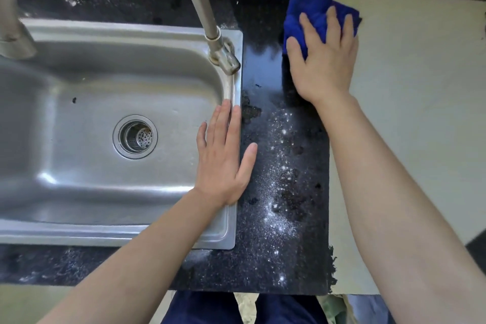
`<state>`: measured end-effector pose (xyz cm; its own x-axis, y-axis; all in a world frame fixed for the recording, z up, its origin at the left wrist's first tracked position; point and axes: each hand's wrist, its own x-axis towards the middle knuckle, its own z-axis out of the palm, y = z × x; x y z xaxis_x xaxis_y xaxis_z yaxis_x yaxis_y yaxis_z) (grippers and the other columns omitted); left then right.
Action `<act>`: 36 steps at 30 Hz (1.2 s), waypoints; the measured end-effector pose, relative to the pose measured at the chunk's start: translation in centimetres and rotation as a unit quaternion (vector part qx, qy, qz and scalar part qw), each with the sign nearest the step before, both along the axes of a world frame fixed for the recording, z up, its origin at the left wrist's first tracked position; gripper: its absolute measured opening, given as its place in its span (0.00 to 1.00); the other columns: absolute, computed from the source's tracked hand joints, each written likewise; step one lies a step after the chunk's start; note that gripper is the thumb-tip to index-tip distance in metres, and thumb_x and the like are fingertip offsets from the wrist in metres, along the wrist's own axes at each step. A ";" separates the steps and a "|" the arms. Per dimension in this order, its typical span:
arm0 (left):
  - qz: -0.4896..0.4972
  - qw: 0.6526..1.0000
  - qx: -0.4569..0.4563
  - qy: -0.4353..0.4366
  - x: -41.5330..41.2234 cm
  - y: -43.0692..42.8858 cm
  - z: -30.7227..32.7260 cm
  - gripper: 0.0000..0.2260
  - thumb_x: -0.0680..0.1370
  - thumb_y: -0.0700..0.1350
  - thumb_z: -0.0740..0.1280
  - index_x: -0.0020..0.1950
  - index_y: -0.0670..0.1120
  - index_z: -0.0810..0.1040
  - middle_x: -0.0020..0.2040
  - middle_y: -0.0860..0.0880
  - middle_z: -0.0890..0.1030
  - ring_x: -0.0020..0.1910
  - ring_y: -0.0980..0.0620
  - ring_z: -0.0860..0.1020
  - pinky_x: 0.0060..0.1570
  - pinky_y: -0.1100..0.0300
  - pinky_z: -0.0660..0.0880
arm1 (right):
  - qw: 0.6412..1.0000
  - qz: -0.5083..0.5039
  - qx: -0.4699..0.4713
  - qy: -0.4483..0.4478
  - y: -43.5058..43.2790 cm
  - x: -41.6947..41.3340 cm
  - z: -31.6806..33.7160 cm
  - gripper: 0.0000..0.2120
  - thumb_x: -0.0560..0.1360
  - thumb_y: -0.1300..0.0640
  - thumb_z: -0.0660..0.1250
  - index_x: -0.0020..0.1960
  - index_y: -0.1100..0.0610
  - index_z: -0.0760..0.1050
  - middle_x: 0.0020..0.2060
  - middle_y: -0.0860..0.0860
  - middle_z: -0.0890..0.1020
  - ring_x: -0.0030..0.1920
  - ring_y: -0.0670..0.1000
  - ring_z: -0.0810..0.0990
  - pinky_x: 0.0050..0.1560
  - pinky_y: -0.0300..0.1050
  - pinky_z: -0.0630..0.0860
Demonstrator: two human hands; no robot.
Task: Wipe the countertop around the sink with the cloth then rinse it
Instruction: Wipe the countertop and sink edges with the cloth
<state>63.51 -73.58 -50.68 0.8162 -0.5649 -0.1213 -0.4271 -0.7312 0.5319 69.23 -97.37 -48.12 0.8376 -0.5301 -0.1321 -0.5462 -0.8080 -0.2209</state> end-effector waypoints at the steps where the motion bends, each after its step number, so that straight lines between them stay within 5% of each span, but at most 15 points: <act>1: 0.000 1.000 -0.003 0.000 0.0 0.0 0.0 0.31 0.82 0.56 0.50 0.81 0.42 0.54 0.82 0.44 0.53 0.81 0.47 0.51 0.73 0.37 0.55 | 1.000 0.008 0.001 -0.005 1.2 -0.3 -0.1 0.27 0.82 0.37 0.48 0.80 0.42 0.58 0.82 0.55 0.52 0.81 0.61 0.46 0.79 0.60 0.43; 5: 0.007 1.000 -0.021 0.004 0.1 -0.1 0.0 0.30 0.82 0.54 0.51 0.81 0.41 0.56 0.82 0.43 0.53 0.81 0.46 0.52 0.73 0.37 0.56 | 0.994 0.106 0.015 -0.034 5.5 -0.1 -1.0 0.25 0.83 0.39 0.50 0.78 0.43 0.63 0.81 0.54 0.57 0.81 0.60 0.49 0.79 0.60 0.45; 13: -0.002 0.999 -0.034 -0.003 0.1 0.0 -0.2 0.29 0.82 0.52 0.53 0.81 0.41 0.55 0.81 0.42 0.53 0.80 0.45 0.53 0.72 0.36 0.57 | 0.990 0.136 -0.008 -0.022 4.8 9.3 -0.6 0.25 0.82 0.40 0.47 0.78 0.41 0.63 0.78 0.53 0.60 0.79 0.60 0.54 0.77 0.59 0.51; 20: -0.003 1.000 -0.028 -0.001 0.1 0.0 -0.1 0.29 0.82 0.52 0.53 0.81 0.41 0.55 0.81 0.43 0.54 0.80 0.45 0.53 0.72 0.36 0.57 | 0.997 0.078 -0.021 0.002 -3.5 2.3 -0.5 0.26 0.83 0.38 0.48 0.79 0.43 0.60 0.81 0.55 0.57 0.80 0.62 0.50 0.79 0.56 0.48; 29: -0.005 0.999 -0.045 0.001 0.2 0.2 -0.2 0.31 0.80 0.52 0.54 0.81 0.41 0.56 0.81 0.42 0.54 0.80 0.44 0.54 0.73 0.37 0.57 | 0.981 0.189 0.038 0.000 6.6 -9.9 -0.2 0.24 0.83 0.40 0.53 0.77 0.43 0.66 0.80 0.55 0.59 0.80 0.61 0.51 0.79 0.61 0.48; 36: -0.001 1.000 0.007 -0.014 0.0 0.2 -0.3 0.32 0.80 0.56 0.52 0.82 0.44 0.54 0.82 0.43 0.51 0.81 0.45 0.51 0.74 0.37 0.52 | 0.987 0.134 0.057 0.063 3.9 3.3 0.8 0.25 0.84 0.39 0.47 0.81 0.39 0.52 0.82 0.53 0.45 0.81 0.59 0.39 0.79 0.61 0.41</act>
